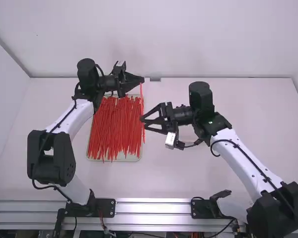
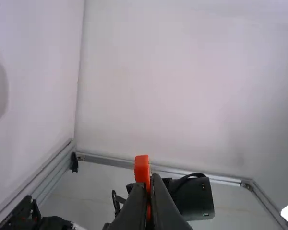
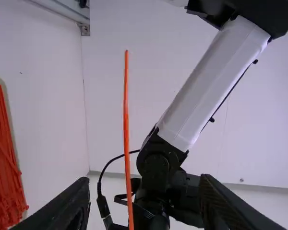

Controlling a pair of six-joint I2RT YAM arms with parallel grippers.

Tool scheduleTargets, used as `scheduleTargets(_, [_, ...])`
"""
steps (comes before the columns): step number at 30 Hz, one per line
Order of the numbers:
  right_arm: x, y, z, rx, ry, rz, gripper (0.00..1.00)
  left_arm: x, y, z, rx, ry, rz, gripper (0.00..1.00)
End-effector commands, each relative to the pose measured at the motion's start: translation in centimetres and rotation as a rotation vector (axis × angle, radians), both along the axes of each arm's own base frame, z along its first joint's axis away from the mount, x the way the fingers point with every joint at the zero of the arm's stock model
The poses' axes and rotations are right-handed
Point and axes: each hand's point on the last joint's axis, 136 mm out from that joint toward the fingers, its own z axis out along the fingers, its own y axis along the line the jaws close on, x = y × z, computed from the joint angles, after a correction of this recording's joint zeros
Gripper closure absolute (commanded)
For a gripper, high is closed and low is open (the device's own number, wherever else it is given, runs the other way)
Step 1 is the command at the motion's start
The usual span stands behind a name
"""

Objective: Fasten the cable tie

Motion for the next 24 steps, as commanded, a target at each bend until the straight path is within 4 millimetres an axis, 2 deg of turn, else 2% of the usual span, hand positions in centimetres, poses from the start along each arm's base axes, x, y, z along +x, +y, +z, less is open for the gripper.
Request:
scheduleTargets(1, [-0.2, -0.1, -0.3, 0.001, 0.019, 0.016, 0.45, -0.7, -0.2, 1.2, 0.002, -0.052, -0.035, 0.98])
scheduleTargets(3, [-0.4, 0.0, -0.3, 0.001, 0.019, 0.020, 0.46, -0.7, -0.5, 1.2, 0.005, -0.065, -0.034, 0.98])
scheduleTargets(7, [-0.8, 0.5, -0.3, -0.003, 0.019, 0.033, 0.63, -0.4, -0.6, 1.1, 0.005, -0.058, -0.019, 0.98])
scheduleTargets(9, [-0.9, 0.6, -0.4, -0.004, 0.018, 0.032, 0.67, -0.2, -0.4, 1.1, 0.006, -0.052, -0.008, 0.98])
scheduleTargets(14, [-0.8, 0.5, -0.4, -0.014, 0.072, 0.027, 0.86, 0.0, -0.1, 0.6, 0.016, -0.046, 0.003, 0.98])
scheduleTargets(18, [-0.9, 0.5, -0.4, -0.016, 0.077, 0.030, 0.92, 0.4, -0.2, 0.1, 0.023, -0.019, 0.030, 0.98])
scheduleTargets(19, [-0.9, 0.5, -0.4, -0.015, 0.076, 0.031, 1.00, 0.5, -0.2, -0.1, 0.025, -0.010, 0.037, 0.98])
scheduleTargets(24, [-0.8, 0.4, -0.3, -0.028, 0.143, 0.021, 1.00, 0.7, 0.0, -0.1, 0.031, -0.034, 0.049, 0.98])
